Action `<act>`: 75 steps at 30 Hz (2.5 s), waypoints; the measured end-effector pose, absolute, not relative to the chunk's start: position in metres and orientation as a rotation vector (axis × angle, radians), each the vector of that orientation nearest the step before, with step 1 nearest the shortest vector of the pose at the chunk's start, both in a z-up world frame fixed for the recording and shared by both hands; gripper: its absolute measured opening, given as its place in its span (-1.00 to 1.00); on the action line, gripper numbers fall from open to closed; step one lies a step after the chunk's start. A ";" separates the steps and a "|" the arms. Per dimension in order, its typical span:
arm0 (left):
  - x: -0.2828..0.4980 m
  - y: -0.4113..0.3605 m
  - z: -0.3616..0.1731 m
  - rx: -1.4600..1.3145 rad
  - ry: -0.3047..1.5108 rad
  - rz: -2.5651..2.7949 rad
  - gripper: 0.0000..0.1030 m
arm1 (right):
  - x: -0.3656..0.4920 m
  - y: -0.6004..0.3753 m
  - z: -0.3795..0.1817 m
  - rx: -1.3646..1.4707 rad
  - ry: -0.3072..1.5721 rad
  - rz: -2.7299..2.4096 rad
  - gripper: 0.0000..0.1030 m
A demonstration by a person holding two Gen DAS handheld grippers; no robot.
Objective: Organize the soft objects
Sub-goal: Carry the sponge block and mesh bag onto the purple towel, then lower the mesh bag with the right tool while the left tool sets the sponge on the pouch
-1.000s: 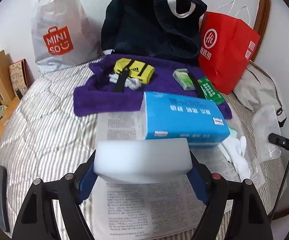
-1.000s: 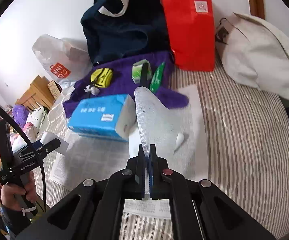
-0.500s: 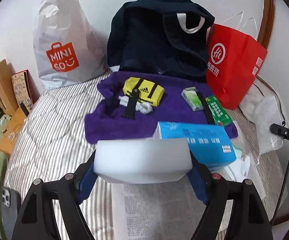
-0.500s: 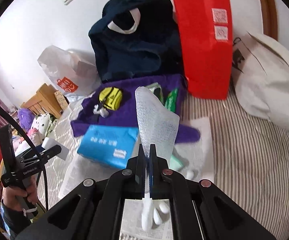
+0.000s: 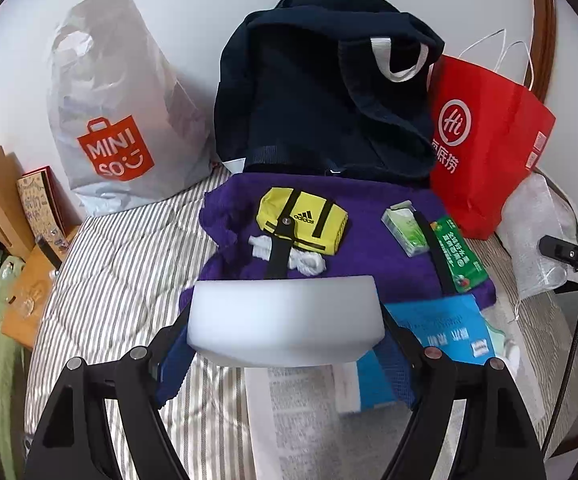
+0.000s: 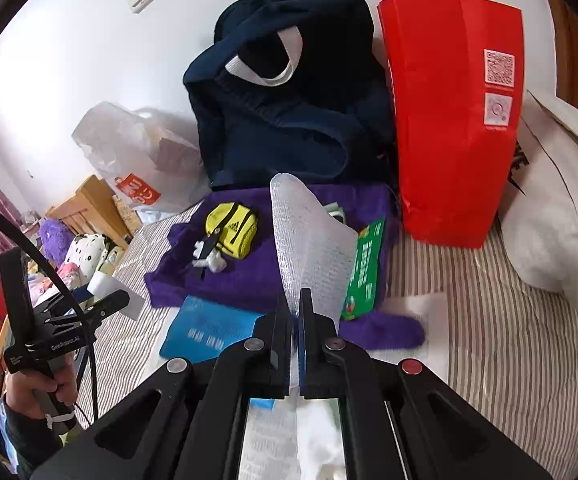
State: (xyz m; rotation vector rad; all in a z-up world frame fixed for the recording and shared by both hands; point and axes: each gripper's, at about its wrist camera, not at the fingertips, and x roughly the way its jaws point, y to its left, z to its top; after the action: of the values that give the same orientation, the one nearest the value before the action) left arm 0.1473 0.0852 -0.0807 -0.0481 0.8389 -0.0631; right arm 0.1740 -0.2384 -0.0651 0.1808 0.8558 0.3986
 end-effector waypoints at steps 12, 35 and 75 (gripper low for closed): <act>0.189 0.095 -0.089 -0.069 0.849 -0.058 0.54 | 0.236 -0.224 -0.078 0.133 0.889 0.346 -0.95; 0.244 0.091 -0.122 -0.098 0.914 -0.096 0.54 | 0.294 -0.184 -0.159 0.141 1.081 0.430 -0.77; 0.261 0.075 -0.112 -0.067 0.948 -0.077 0.83 | 0.230 -0.250 -0.133 0.226 1.070 0.386 0.30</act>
State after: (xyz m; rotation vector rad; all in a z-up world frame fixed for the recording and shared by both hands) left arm 0.2615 0.0749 -0.1125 -0.0668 0.9477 -0.0769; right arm 0.2297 -0.2500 -0.1333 0.2255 1.0702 0.3857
